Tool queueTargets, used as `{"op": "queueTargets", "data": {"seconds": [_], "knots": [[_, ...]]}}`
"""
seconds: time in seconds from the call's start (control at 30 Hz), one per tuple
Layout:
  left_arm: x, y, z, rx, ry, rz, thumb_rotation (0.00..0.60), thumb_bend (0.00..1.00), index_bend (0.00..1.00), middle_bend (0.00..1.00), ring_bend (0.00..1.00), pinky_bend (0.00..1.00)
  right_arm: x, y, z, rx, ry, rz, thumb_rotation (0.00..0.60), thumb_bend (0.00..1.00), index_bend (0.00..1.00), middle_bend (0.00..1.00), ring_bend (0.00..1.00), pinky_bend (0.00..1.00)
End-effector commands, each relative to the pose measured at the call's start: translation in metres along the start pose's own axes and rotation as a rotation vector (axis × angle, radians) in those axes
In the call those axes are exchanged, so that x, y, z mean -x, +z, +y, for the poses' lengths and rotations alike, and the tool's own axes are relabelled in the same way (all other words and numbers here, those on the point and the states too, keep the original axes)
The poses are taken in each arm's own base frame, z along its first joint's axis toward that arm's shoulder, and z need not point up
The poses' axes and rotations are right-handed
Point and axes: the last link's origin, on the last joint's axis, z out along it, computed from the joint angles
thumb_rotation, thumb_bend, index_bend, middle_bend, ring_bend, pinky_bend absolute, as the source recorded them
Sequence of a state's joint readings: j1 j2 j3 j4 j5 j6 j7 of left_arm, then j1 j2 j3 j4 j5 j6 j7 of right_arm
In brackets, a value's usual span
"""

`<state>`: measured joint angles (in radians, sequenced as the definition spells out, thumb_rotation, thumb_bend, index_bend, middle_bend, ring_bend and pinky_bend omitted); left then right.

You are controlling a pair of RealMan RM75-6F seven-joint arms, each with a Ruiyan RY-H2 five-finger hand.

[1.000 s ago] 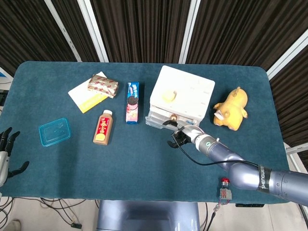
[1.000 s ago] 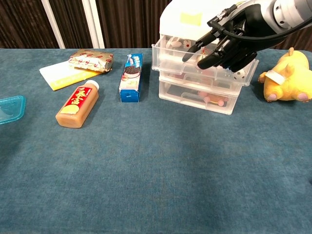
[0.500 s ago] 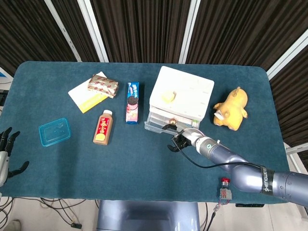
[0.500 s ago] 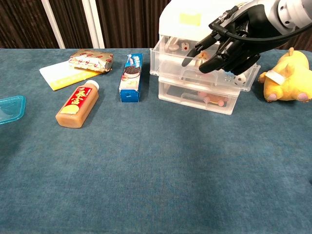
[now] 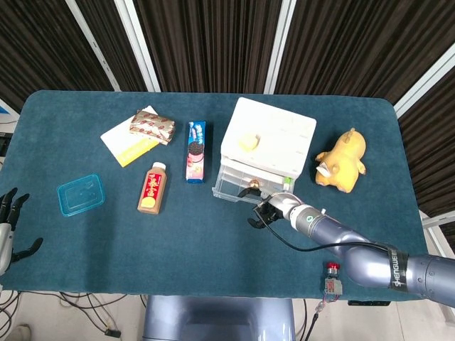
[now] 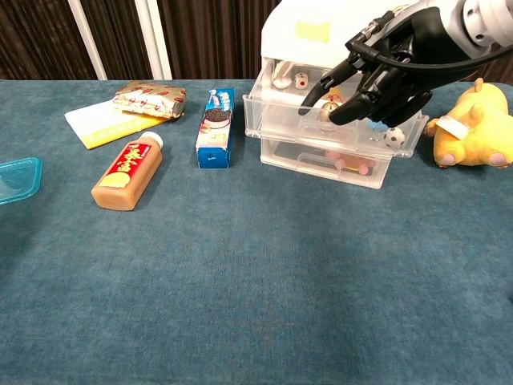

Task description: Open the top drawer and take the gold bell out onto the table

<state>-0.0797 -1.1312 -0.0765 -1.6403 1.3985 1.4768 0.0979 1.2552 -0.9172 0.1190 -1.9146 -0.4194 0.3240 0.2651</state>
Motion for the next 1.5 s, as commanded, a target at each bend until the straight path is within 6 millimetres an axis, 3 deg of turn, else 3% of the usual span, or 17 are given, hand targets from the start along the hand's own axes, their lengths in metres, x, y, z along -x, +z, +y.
{"op": "queueTargets", "data": {"seconds": [0.03,1.03,1.27,1.5], "knots": [[0.000,0.000,0.000,0.001,0.000,-0.001,0.600,0.19,0.10,0.00,0.00,0.00,0.001,-0.001,0.000,0.000,-0.003,-0.004,0.600,0.48,0.21,1.00,1.00,1.00],[0.000,0.000,0.000,0.000,0.000,0.000,0.600,0.19,0.10,0.00,0.00,0.00,0.001,-0.005,-0.001,-0.002,-0.019,-0.020,0.600,0.48,0.21,1.00,1.00,1.00],[0.000,0.000,0.000,0.003,-0.002,0.004,0.600,0.19,0.10,0.00,0.00,0.00,-0.013,-0.010,-0.001,-0.021,-0.035,0.070,0.600,0.35,0.21,1.00,1.00,1.00],[-0.001,0.000,0.002,0.008,-0.012,0.010,0.600,0.19,0.10,0.00,0.00,0.00,-0.029,-0.018,0.001,-0.051,-0.189,0.212,0.600,0.24,0.21,1.00,1.00,1.00]]}}
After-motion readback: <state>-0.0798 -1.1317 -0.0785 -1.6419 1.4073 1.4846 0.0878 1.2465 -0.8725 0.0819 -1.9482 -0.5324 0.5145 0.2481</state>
